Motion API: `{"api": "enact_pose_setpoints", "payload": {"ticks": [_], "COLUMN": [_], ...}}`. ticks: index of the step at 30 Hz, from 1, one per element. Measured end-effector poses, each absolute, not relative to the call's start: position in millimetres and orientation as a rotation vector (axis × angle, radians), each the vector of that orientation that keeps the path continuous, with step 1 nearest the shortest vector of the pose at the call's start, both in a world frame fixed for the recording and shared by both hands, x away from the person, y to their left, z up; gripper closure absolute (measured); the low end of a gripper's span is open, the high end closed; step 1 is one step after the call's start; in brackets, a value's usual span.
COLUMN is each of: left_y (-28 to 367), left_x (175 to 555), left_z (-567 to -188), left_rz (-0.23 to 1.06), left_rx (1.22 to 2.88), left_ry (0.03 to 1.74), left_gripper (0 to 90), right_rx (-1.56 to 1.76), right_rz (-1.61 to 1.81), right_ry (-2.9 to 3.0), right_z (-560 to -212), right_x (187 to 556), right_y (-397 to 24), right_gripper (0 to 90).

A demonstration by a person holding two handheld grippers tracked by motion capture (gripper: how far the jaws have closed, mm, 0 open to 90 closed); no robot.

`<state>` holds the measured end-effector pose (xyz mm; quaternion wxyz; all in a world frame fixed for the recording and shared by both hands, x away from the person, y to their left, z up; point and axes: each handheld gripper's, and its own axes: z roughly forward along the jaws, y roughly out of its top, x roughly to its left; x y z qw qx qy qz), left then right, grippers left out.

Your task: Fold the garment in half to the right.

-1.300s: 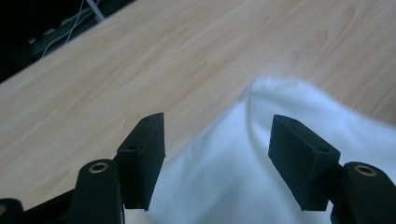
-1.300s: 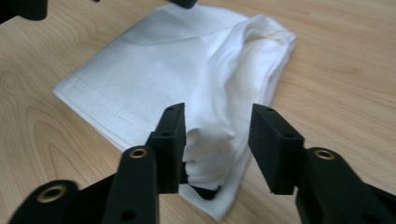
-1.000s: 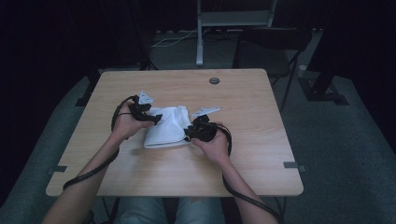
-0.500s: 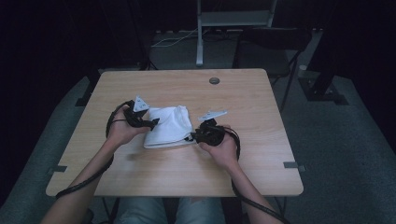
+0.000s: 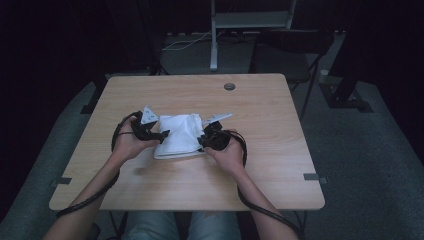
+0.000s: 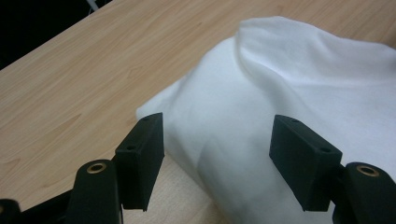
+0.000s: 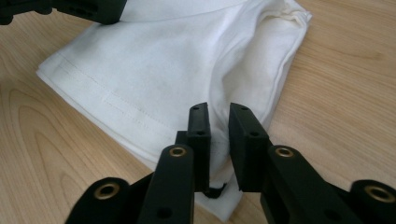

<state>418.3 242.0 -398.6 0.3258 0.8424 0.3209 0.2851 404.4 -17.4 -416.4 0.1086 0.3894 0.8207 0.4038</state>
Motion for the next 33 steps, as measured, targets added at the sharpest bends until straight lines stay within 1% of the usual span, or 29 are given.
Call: {"api": "enact_pose_setpoints", "payload": {"ticks": [6, 9, 14, 16, 18, 21, 25, 30, 33], "left_y": [237, 236, 236, 237, 237, 238, 238, 235, 233], "left_x": [416, 415, 414, 413, 413, 418, 428, 442, 449], "left_z": [-405, -411, -415, -413, -409, -404, -400, -399, -399], "left_rz": [0.749, 0.745, 0.735, 0.733, 0.732, 0.735, 0.734, 0.718, 0.7], "left_rx": [2.22, 2.231, 2.236, 2.224, 2.209, 2.193, 2.194, 2.195, 2.186], "left_ry": [0.835, 0.837, 0.839, 0.835, 0.831, 0.848, 0.864, 0.885, 0.902], "left_gripper": [35.5, 35.5, 35.5, 35.5, 35.5, 35.5, 35.5, 35.5, 35.4], "right_rx": [1.117, 1.143, 1.132, 1.133, 1.122, 1.112, 1.132, 1.189, 1.231], "right_rz": [1.166, 1.134, 1.096, 1.099, 1.125, 1.145, 1.15, 1.111, 1.092], "right_ry": [2.408, 2.416, 2.435, 2.422, 2.396, 2.36, 2.341, 2.336, 2.346], "right_z": [-409, -417, -423, -418, -410, -396, -388, -391, -398], "right_x": [395, 395, 392, 393, 396, 406, 432, 467, 481], "right_y": [-22, -25, -25, -26, -25, -20, -8, 6, 9], "right_gripper": [82.3, 81.7, 76.3, 72.1, 69.8, 67.6, 66.9, 66.1, 66.1]}}
